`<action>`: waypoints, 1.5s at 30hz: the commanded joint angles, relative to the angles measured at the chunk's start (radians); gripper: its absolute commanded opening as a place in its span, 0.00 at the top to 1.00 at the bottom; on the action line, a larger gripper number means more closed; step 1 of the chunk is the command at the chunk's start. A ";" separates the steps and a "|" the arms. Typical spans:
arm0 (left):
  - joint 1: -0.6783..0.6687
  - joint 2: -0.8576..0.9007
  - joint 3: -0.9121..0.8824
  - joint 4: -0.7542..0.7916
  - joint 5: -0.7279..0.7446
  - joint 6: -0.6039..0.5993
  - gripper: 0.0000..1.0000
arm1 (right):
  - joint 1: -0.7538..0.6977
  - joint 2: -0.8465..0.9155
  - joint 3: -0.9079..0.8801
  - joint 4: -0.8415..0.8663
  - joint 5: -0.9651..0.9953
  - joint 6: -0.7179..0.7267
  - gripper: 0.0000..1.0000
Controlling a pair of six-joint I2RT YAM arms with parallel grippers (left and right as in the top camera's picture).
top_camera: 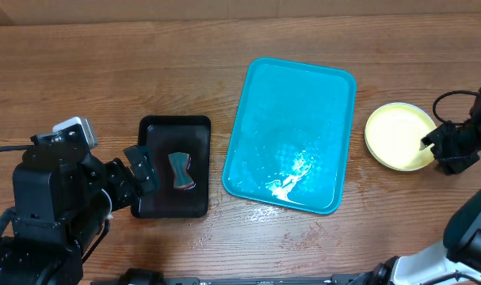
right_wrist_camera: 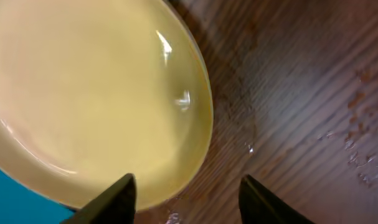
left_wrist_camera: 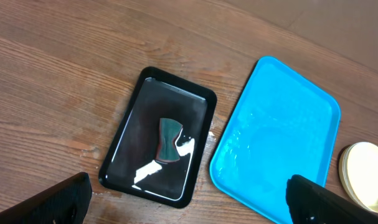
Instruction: Clean dirty plates on tray and stack at the side
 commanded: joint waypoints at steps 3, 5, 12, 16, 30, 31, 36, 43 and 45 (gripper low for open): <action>0.006 -0.001 0.018 0.000 -0.016 -0.014 0.00 | 0.026 -0.235 0.101 -0.035 -0.222 -0.135 0.41; 0.005 -0.001 0.018 0.001 -0.016 -0.014 0.00 | 0.054 -0.321 0.117 -0.033 -0.366 -0.216 0.41; 0.006 -0.001 0.018 0.000 -0.016 -0.014 0.00 | 0.240 -0.597 0.121 0.006 -0.456 -0.294 0.38; 0.005 -0.001 0.018 0.000 -0.016 -0.014 0.00 | 0.350 -0.672 0.121 0.010 -0.449 -0.293 0.35; 0.006 -0.001 0.018 0.001 -0.016 -0.014 0.00 | 0.443 -0.689 0.120 -0.005 -0.442 -0.293 0.00; 0.006 -0.001 0.018 0.001 -0.016 -0.014 0.00 | 0.443 -0.689 0.120 -0.010 -0.443 -0.293 0.00; 0.006 -0.001 0.018 0.000 -0.016 -0.014 0.00 | 0.443 -0.687 0.120 -0.047 -0.442 -0.267 0.00; 0.005 -0.001 0.018 0.001 -0.016 -0.014 0.00 | 0.443 -0.681 0.121 -0.053 -0.409 -0.285 0.00; 0.006 -0.001 0.018 0.001 -0.016 -0.014 0.00 | 0.449 -0.690 0.121 -0.050 -0.415 -0.328 0.00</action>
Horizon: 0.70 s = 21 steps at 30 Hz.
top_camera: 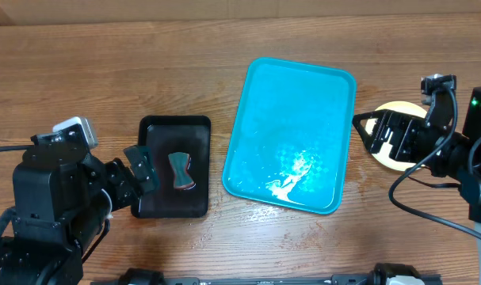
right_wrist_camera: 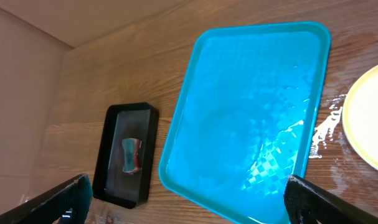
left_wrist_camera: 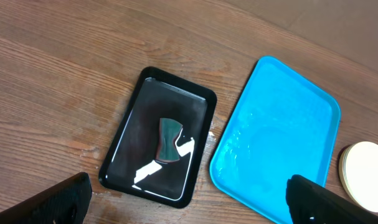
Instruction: Clean dirty plates on tray and stack at the side
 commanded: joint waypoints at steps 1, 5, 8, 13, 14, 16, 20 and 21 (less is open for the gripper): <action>0.005 -0.002 0.018 0.000 -0.016 -0.014 0.00 | 0.019 -0.019 0.009 0.005 0.010 -0.079 0.00; 0.005 -0.002 0.018 0.000 -0.016 -0.014 0.00 | 0.037 -0.095 0.009 0.021 0.010 -0.218 0.00; 0.006 -0.002 0.018 0.001 -0.016 -0.014 0.00 | 0.052 -0.154 0.005 0.054 0.026 -0.286 0.00; 0.006 -0.002 0.018 0.000 -0.016 -0.014 0.00 | 0.125 -0.264 -0.087 0.218 0.154 -0.298 0.00; 0.006 -0.002 0.018 0.000 -0.016 -0.014 0.00 | 0.138 -0.293 -0.128 0.269 0.178 -0.298 0.00; 0.005 -0.002 0.018 0.001 -0.016 -0.014 0.00 | 0.144 -0.344 -0.215 0.356 0.193 -0.298 0.00; 0.005 -0.002 0.018 0.000 -0.016 -0.014 0.00 | 0.144 -0.462 -0.450 0.495 0.192 -0.294 0.00; 0.006 -0.002 0.018 0.000 -0.016 -0.014 0.00 | 0.144 -0.494 -0.512 0.525 0.192 -0.294 0.00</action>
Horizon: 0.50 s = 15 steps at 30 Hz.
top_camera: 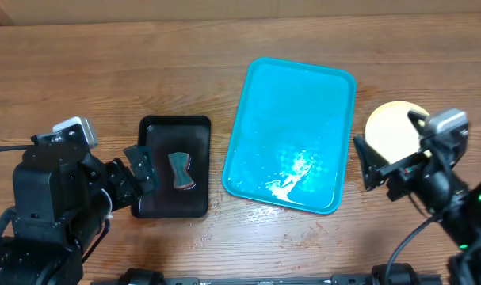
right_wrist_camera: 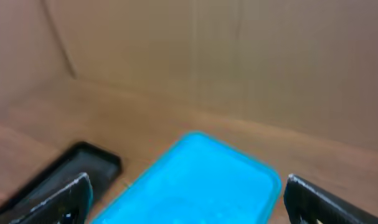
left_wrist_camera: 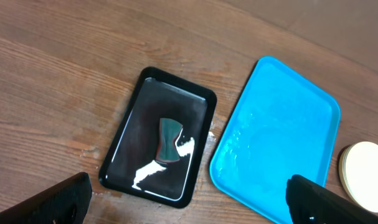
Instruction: Clean dirty plates on tray and stack at the side
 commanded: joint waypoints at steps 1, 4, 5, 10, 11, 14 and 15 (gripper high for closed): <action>0.006 -0.002 0.017 0.000 -0.016 -0.014 0.00 | 0.005 -0.091 -0.194 0.069 0.033 -0.009 0.00; 0.005 -0.002 0.017 0.000 -0.016 -0.014 0.00 | 0.005 -0.184 -0.356 0.144 0.034 -0.009 0.00; 0.006 -0.002 0.017 0.000 -0.016 -0.014 0.00 | 0.005 -0.220 -0.408 0.167 0.033 -0.009 0.00; 0.006 -0.002 0.017 0.000 -0.016 -0.014 0.00 | 0.006 -0.413 -0.663 0.328 0.006 -0.008 0.00; 0.005 -0.002 0.017 0.000 -0.016 -0.014 0.00 | 0.006 -0.453 -0.714 0.364 0.006 -0.008 0.00; 0.006 -0.002 0.017 0.000 -0.016 -0.014 0.00 | 0.006 -0.547 -0.821 0.421 -0.026 -0.008 0.00; 0.006 -0.002 0.017 0.000 -0.016 -0.014 0.00 | 0.006 -0.573 -0.848 0.434 -0.042 -0.008 0.00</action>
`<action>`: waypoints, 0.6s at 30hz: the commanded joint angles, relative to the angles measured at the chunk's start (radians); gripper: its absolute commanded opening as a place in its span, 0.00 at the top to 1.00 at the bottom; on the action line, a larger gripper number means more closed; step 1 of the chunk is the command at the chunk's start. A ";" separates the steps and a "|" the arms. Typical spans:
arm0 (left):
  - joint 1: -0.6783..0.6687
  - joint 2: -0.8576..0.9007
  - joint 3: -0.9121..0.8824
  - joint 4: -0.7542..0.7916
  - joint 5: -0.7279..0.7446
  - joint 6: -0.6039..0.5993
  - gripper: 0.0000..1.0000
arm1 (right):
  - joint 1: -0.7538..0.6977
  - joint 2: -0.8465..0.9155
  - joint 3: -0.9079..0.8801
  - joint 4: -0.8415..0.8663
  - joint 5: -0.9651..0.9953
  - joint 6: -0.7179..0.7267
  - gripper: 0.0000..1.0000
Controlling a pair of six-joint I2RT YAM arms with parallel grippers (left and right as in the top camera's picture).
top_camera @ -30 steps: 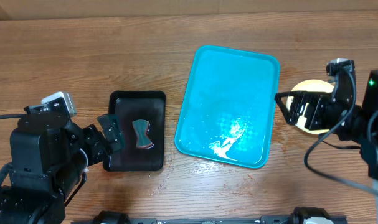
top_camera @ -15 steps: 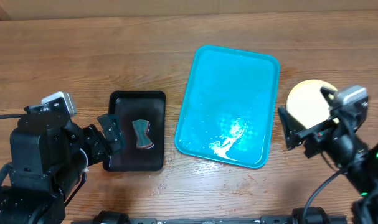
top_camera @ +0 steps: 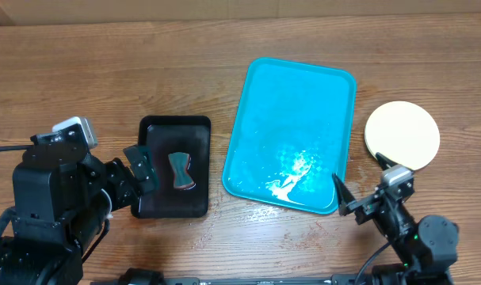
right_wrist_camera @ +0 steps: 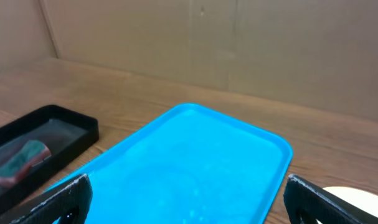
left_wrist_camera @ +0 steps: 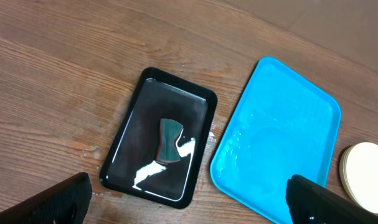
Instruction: Clean dirty plates on tray and stack at the side
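Observation:
The blue tray (top_camera: 292, 119) lies in the middle of the table, wet and with no plates on it; it also fills the right wrist view as the blue tray (right_wrist_camera: 189, 168). A pale yellow plate (top_camera: 402, 134) rests on the wood to the tray's right. My right gripper (top_camera: 340, 198) hangs open and empty off the tray's near right corner, apart from the plate. My left gripper (top_camera: 141, 170) is open and empty at the left edge of the black tray (top_camera: 154, 127), which holds a green-and-red sponge (top_camera: 180, 172).
Water drops and a wet sheen lie on the wood near the blue tray's front edge (top_camera: 264, 212). A cardboard wall (right_wrist_camera: 238, 37) stands behind the table. The left arm's bulky base (top_camera: 42, 206) fills the near left corner.
My right gripper has drawn back from beside the plate toward the table's front edge, leaving the plate fully uncovered. The left arm, sponge and trays have not moved.
My right gripper stood open at the plate's right rim, with the plate lying beside the tray. Then it was higher over the plate, facing the tray. Then it was nearer the front, and now it sits low by the tray's near right corner.

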 commanded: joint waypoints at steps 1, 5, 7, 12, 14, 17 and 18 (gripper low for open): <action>0.006 -0.001 0.017 0.001 -0.013 -0.014 0.00 | 0.005 -0.089 -0.089 0.039 -0.049 -0.003 0.00; 0.006 -0.001 0.017 0.001 -0.013 -0.014 0.00 | 0.006 -0.139 -0.169 0.120 -0.048 -0.004 0.00; 0.005 -0.001 0.017 0.001 -0.013 -0.014 0.00 | 0.008 -0.139 -0.209 0.189 -0.054 -0.003 0.00; 0.005 -0.001 0.017 0.000 -0.013 -0.014 0.00 | 0.037 -0.139 -0.260 0.296 -0.053 -0.005 0.00; 0.005 -0.001 0.017 0.000 -0.013 -0.014 0.00 | 0.045 -0.139 -0.260 0.294 -0.050 -0.004 0.00; 0.006 -0.001 0.017 0.000 -0.013 -0.014 0.00 | 0.044 -0.139 -0.260 0.274 -0.052 -0.004 0.00; 0.006 -0.001 0.017 0.000 -0.013 -0.014 0.00 | 0.044 -0.139 -0.260 0.275 -0.052 -0.004 0.00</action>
